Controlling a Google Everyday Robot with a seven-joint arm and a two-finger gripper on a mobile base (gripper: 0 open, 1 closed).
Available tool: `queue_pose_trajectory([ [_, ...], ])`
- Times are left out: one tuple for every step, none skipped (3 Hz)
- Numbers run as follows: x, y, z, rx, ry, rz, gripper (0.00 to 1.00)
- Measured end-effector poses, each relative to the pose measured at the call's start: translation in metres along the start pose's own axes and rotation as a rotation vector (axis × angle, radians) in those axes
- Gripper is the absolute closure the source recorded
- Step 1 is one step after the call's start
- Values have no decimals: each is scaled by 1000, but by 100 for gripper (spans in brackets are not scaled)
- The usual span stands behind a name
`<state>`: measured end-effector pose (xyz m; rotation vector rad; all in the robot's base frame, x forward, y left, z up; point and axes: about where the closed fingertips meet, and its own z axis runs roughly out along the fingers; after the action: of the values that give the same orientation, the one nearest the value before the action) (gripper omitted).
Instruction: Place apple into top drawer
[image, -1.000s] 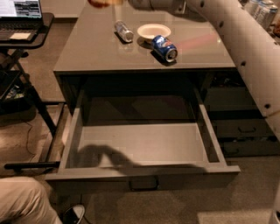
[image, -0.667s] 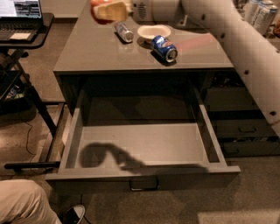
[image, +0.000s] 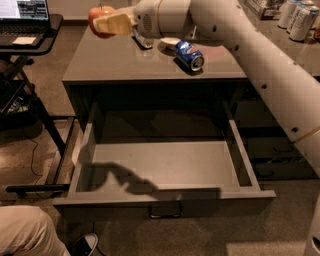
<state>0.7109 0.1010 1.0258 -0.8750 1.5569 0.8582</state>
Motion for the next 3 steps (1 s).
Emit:
queue_pose_trajectory([
  [40,35,30,-90,38,10,100],
  [95,69,49,-161,105,50,100],
  [151,87,60,-196,181,73,100],
])
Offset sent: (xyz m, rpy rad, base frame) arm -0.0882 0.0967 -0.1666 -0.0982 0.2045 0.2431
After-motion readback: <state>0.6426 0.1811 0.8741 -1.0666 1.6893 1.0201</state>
